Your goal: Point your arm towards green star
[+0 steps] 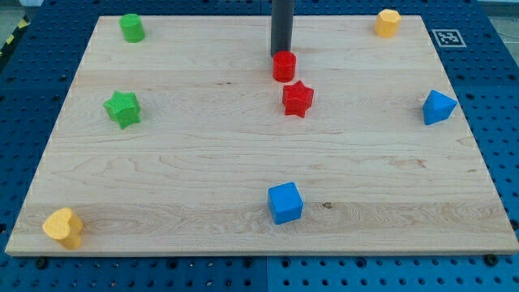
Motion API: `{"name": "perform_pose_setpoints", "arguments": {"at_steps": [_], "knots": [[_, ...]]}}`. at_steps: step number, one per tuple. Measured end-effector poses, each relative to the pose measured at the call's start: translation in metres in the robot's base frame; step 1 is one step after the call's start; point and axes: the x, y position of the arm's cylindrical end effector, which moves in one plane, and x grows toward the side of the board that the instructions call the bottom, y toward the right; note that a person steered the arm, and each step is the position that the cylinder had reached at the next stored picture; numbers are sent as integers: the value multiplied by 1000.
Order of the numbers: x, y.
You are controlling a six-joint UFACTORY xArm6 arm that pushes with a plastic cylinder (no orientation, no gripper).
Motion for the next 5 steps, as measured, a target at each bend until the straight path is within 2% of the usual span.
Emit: {"name": "perform_pose_setpoints", "arguments": {"at_steps": [3, 5], "knots": [[25, 22], [17, -8]]}}
